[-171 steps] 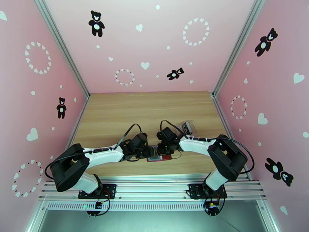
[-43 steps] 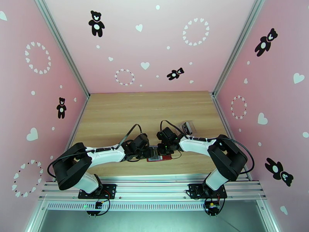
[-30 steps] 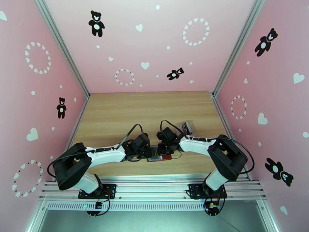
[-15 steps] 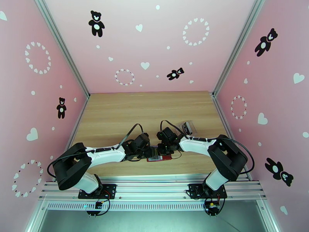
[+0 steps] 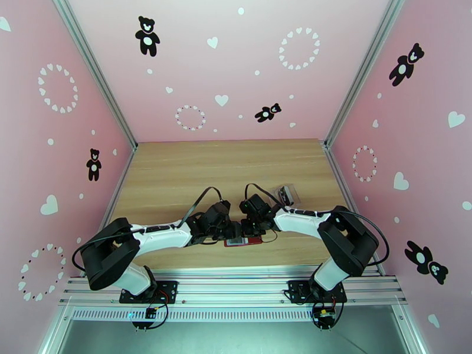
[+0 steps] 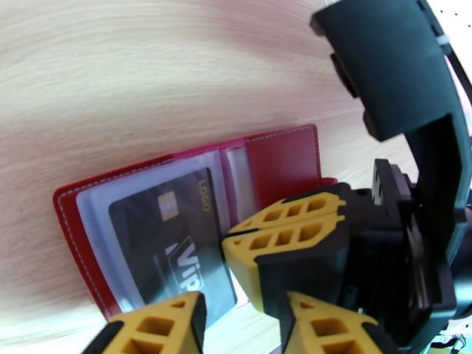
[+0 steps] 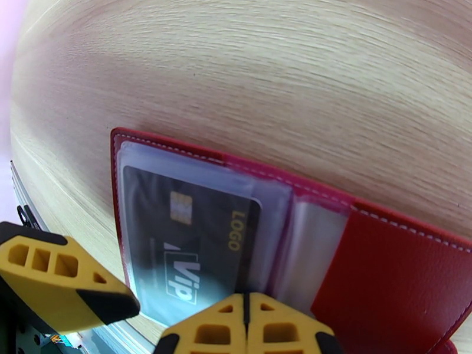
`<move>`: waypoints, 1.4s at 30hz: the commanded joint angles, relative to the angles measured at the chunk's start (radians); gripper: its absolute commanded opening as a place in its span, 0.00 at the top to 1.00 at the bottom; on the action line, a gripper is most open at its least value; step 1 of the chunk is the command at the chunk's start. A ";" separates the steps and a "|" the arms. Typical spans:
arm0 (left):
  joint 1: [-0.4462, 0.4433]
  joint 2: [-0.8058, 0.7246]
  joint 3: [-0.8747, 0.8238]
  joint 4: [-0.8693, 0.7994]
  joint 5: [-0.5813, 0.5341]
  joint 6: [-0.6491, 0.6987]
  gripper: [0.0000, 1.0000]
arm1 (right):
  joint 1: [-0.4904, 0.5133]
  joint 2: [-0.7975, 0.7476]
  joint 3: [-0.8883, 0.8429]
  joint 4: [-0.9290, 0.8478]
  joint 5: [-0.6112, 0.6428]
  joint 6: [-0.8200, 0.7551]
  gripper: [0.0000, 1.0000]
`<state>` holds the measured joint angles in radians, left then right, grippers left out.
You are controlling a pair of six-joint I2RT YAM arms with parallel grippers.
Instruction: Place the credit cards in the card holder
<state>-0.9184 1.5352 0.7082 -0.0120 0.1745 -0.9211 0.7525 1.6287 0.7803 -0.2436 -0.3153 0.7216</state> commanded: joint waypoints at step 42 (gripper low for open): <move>-0.007 0.031 0.025 -0.085 -0.042 -0.010 0.62 | 0.004 0.040 -0.050 -0.034 0.032 -0.008 1.00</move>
<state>-0.9184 1.5520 0.7120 -0.1192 0.1081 -0.9287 0.7525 1.6287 0.7738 -0.2325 -0.3180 0.7219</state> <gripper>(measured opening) 0.385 0.058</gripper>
